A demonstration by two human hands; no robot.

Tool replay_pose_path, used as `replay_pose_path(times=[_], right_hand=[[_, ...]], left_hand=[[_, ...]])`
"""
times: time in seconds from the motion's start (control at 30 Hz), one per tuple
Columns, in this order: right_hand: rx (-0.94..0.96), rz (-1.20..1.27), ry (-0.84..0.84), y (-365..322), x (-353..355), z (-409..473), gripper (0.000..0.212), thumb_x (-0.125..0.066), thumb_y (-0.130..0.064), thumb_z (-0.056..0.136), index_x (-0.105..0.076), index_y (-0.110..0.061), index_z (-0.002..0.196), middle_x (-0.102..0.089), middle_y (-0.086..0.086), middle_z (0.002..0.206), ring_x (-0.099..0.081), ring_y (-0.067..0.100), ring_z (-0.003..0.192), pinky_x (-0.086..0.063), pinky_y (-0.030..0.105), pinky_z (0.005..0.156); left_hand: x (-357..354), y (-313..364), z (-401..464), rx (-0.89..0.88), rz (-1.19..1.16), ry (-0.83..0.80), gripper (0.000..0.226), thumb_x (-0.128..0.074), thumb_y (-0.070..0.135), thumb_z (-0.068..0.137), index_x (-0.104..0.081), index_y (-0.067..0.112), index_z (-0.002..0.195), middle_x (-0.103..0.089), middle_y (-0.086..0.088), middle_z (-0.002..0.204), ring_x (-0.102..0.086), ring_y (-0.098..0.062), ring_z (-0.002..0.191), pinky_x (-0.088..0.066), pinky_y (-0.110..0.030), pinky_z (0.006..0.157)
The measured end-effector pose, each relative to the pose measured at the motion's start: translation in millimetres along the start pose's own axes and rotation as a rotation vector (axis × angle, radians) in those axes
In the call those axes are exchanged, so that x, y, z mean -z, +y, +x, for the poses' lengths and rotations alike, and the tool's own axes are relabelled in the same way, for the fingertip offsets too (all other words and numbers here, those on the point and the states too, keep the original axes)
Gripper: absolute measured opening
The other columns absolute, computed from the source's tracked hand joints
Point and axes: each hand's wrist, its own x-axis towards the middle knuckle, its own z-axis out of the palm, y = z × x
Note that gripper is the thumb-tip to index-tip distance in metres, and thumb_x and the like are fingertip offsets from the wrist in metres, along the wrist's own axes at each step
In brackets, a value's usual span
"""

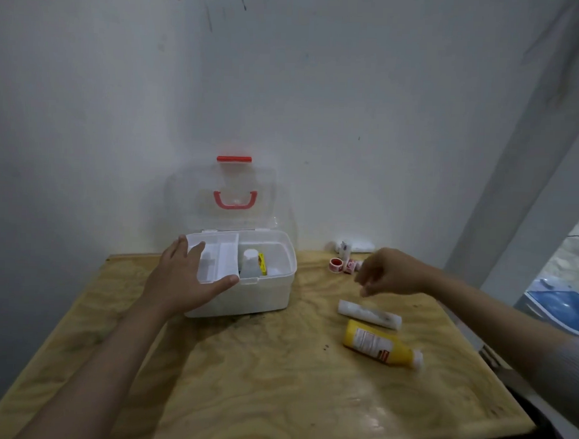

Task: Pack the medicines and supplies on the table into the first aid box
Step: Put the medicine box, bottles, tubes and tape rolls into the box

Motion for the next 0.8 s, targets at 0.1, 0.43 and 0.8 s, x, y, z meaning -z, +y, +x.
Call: replay_pose_path(times=[0.1, 0.43, 0.8], right_hand=[[-0.091, -0.045, -0.096, 29, -20, -16, 0.030, -0.079, -0.032, 0.072, -0.069, -0.024, 0.099, -0.068, -0.009, 0.094, -0.064, 0.008, 0.089, -0.052, 0.024, 0.080], [-0.124, -0.132, 0.170, 68, -42, 0, 0.022, -0.069, -0.026, 0.080, -0.069, -0.022, 0.102, -0.063, -0.003, 0.115, -0.056, 0.015, 0.107, -0.047, 0.028, 0.086], [-0.273, -0.111, 0.069, 109, -18, 37, 0.024, -0.067, -0.041, 0.079, -0.065, -0.037, 0.102, -0.045, -0.009, 0.140, -0.036, 0.020, 0.134, -0.011, 0.057, 0.113]], left_hand=[[0, 1, 1, -0.002, 0.011, -0.003, 0.126, -0.026, 0.096, 0.045, -0.028, 0.021, 0.146, -0.015, -0.010, 0.158, -0.011, -0.025, 0.145, -0.021, -0.045, 0.113], [2, 3, -1, 0.007, 0.008, 0.002, 0.125, -0.027, 0.095, 0.045, -0.030, 0.021, 0.146, -0.016, -0.009, 0.158, -0.011, -0.024, 0.145, -0.021, -0.045, 0.114], [2, 2, -2, 0.014, -0.010, 0.006, 0.123, -0.029, 0.095, 0.046, -0.030, 0.022, 0.146, -0.014, -0.007, 0.158, -0.008, -0.021, 0.146, -0.018, -0.042, 0.115]])
